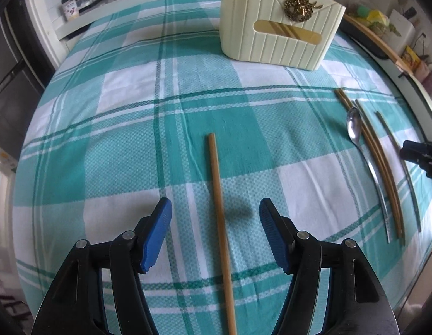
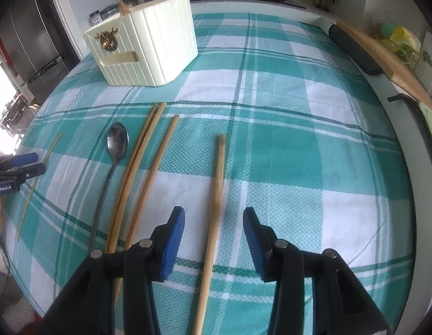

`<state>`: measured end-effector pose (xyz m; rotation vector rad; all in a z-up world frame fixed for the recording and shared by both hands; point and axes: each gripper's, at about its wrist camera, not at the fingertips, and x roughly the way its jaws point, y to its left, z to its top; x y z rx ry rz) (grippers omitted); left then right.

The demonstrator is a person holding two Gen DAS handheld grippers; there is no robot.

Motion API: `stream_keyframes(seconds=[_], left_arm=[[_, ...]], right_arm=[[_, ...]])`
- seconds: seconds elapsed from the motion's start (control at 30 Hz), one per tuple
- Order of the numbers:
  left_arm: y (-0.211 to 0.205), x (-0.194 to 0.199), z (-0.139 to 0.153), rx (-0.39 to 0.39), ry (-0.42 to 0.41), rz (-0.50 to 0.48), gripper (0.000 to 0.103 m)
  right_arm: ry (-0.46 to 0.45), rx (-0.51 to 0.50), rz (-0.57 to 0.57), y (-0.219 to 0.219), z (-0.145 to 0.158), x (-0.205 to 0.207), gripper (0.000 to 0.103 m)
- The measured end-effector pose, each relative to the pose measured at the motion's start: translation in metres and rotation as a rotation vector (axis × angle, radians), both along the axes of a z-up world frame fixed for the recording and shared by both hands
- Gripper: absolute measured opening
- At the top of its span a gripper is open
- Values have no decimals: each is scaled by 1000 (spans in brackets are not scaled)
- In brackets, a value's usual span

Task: Organize utensils
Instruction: 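Lift both held chopsticks over the cream holder with both tools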

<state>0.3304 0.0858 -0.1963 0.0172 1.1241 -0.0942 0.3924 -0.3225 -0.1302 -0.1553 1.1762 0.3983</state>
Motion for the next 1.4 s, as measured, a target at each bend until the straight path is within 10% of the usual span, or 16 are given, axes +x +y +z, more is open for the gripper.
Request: stream_keyframes(seconds=[0.13,0.2,0.27,0.33,0.97,1.4], left_arm=[[0,18,-3,30,6,-9,65],[0,24,-2,43,5,-5,52],[-2,28,0,47,1,-17,15],[-3,30,0,34,1,-26,6],[31,-72,154,-231,-414,55,4],[18,-108,199,-272,-561,31,4]], right_arm=[[-19,-34,26,15,-5,27,44],[-17,-40,17,19,-6,40,41],[-24,-55,-2,20,-5,52,8],[-11,-25,-24,19,-5,60,7],[-417,318,-10,-16,174,-53,7],[-627,362,-13,-10,219,-97,7]])
